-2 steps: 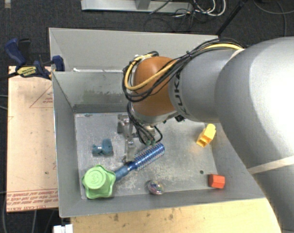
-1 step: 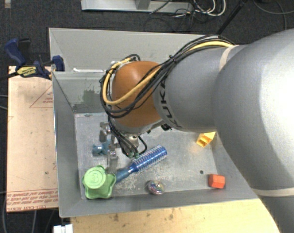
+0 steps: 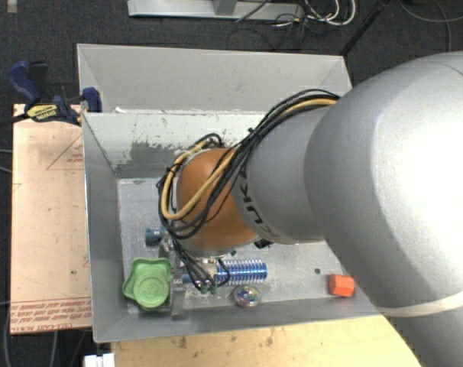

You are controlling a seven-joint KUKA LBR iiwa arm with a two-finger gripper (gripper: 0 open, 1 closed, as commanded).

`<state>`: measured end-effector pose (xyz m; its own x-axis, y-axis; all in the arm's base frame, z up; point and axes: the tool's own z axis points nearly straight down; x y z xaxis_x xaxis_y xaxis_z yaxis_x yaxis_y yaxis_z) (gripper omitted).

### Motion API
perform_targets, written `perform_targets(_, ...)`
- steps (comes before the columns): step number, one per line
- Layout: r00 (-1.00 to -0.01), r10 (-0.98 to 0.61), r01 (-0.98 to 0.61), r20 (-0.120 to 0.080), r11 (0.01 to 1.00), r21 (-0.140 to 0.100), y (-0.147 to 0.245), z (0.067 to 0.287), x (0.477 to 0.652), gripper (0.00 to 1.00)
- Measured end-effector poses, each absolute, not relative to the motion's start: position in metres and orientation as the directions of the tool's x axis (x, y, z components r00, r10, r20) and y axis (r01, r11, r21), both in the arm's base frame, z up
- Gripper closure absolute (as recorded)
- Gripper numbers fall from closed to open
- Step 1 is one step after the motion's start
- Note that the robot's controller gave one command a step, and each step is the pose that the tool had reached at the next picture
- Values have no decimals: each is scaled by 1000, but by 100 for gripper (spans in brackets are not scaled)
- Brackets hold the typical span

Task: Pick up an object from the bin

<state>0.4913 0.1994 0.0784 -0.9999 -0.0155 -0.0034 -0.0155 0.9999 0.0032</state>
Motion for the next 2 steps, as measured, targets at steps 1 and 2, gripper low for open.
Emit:
perform_targets(1,-1000,-15,-15,-4,1000,3,199,79,491,100)
perform_targets(2,-997,-71,-71,-7,998,3,205,213,480,100)
